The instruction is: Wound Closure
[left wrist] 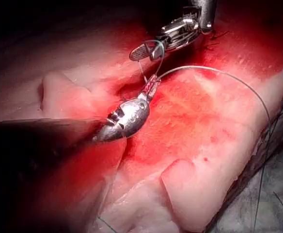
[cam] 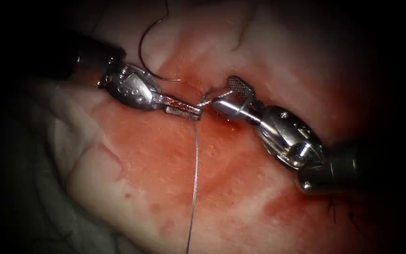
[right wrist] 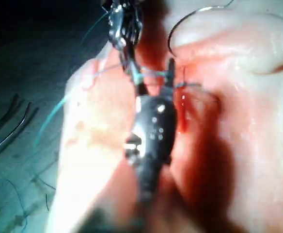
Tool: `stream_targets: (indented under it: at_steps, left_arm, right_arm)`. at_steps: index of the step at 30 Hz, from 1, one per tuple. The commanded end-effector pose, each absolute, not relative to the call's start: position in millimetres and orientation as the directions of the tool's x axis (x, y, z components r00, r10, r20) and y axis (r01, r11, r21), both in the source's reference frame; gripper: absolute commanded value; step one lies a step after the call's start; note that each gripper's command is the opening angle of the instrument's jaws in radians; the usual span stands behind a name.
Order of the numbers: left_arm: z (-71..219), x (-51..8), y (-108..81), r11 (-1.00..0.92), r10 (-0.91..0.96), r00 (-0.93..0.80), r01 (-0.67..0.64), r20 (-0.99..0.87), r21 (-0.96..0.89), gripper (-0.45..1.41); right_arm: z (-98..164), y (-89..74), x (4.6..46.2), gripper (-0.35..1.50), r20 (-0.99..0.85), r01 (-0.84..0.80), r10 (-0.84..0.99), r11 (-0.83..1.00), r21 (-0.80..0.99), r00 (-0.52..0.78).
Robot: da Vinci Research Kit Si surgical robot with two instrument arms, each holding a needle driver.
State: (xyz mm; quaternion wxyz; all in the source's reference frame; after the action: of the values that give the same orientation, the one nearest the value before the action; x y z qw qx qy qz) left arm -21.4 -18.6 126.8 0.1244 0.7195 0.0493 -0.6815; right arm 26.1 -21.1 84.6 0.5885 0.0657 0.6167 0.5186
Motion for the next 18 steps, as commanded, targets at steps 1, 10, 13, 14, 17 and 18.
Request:
stream_targets:
  at_steps: [1,10,13,14,17,18]
  left_arm:
    - [127.1,-21.8,-19.0,-0.966,-0.092,0.05,0.237,-0.995,0.101,-0.45]
    - [128.4,-22.2,-18.6,-0.967,-0.078,0.004,0.241,-0.997,0.076,-0.45]
    - [129.0,-22.5,-18.8,-0.967,-0.078,-0.006,0.243,-0.997,0.074,-0.45]
    - [129.2,-22.6,-18.8,-0.968,-0.075,-0.009,0.243,-0.997,0.07,-0.45]
    - [129.7,-22.7,-19.0,-0.968,-0.074,-0.019,0.244,-0.997,0.067,-0.45]
    - [129.7,-22.7,-19.0,-0.968,-0.075,-0.019,0.244,-0.997,0.068,-0.45]
  right_arm:
    - [85.4,-22.0,26.7,0.63,-0.64,-0.544,0.707,0.423,0.725,-0.302]
    - [90.1,-24.0,27.4,0.37,-0.375,-0.484,0.79,0.115,0.867,-0.484]
    - [90.8,-24.1,27.7,0.34,-0.297,-0.452,0.791,0.029,0.891,-0.534]
    - [90.9,-24.1,27.7,0.32,-0.277,-0.443,0.794,0.01,0.896,-0.541]
    - [91.0,-23.9,27.7,0.31,-0.208,-0.416,0.786,-0.068,0.907,-0.582]
    - [91.0,-23.8,27.6,0.29,-0.183,-0.403,0.781,-0.095,0.91,-0.597]
